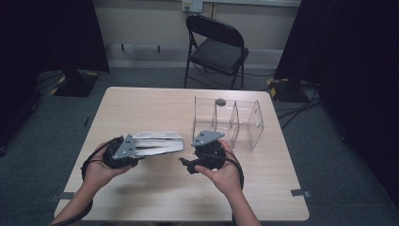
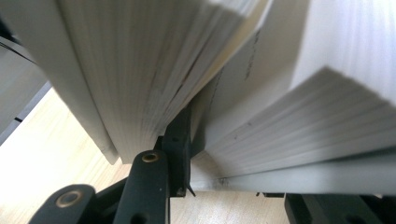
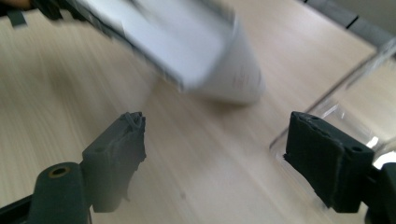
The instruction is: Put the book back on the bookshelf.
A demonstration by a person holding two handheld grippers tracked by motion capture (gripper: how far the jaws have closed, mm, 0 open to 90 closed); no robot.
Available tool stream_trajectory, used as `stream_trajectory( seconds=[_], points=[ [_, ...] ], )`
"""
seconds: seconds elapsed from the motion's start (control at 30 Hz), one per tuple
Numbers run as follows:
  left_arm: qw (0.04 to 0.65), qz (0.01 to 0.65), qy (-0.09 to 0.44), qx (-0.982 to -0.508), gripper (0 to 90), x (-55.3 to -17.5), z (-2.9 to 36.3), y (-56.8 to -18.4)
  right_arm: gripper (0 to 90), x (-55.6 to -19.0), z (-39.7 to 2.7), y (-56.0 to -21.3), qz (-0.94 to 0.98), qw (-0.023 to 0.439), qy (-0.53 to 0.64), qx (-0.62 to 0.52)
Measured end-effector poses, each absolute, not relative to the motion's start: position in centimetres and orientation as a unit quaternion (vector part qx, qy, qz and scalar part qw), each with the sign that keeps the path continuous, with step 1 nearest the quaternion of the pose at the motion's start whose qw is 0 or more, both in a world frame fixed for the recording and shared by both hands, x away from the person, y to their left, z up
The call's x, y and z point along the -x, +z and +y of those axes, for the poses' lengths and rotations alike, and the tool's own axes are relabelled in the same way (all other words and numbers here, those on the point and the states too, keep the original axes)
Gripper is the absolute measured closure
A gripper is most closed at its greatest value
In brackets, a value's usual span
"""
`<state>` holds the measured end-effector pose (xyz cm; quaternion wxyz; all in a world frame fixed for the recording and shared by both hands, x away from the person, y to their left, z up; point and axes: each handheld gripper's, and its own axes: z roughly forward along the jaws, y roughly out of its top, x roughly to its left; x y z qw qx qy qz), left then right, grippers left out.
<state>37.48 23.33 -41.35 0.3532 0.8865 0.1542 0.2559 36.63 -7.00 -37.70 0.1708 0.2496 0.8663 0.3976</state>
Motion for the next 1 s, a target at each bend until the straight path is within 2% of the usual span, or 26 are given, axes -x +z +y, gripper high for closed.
stream_trajectory(
  seconds=[0.23,0.57,1.0],
  points=[
    [0.353,0.16,0.249,-0.888,63.2,-37.6,23.2,-41.2,15.7,-36.9,-8.0,-43.4,0.871,0.147,0.377,-0.279],
    [0.342,0.161,0.242,-0.893,63.7,-37.7,23.1,-40.7,13.6,-37.3,-9.3,-48.8,0.862,0.129,0.368,-0.324],
    [0.345,0.166,0.224,-0.896,65.5,-37.9,23.4,-40.0,11.2,-37.7,-9.8,-50.2,0.857,0.145,0.37,-0.329]
  ],
)
